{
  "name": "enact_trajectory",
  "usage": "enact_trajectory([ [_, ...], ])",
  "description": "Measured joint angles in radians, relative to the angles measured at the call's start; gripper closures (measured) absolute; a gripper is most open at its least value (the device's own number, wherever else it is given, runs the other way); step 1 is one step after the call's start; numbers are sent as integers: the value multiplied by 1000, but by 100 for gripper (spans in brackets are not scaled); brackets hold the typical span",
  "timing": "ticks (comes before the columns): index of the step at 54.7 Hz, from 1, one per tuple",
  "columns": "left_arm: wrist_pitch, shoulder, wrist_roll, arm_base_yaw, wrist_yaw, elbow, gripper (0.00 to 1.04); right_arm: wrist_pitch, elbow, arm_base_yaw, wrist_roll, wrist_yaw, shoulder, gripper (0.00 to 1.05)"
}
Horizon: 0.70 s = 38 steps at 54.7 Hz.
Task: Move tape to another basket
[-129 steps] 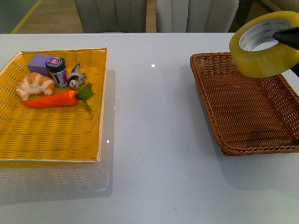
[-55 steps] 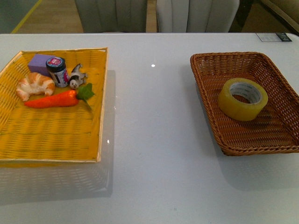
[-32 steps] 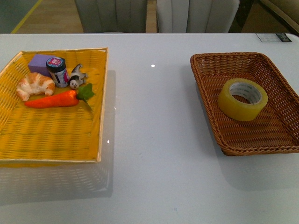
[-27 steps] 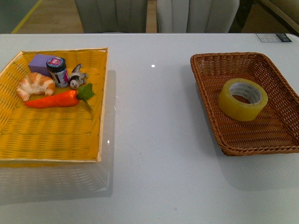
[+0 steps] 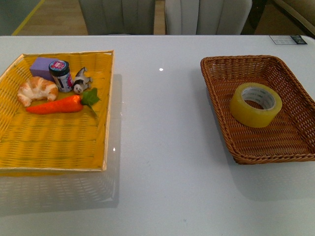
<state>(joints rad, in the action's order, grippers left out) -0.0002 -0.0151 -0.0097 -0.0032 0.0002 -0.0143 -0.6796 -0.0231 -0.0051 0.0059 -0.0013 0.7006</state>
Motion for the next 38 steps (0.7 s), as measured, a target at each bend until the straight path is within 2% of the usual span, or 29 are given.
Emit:
enact_trajectory([
  [38, 0, 0, 0, 0, 0, 0, 103, 394, 1, 2, 0, 0, -416, 103],
])
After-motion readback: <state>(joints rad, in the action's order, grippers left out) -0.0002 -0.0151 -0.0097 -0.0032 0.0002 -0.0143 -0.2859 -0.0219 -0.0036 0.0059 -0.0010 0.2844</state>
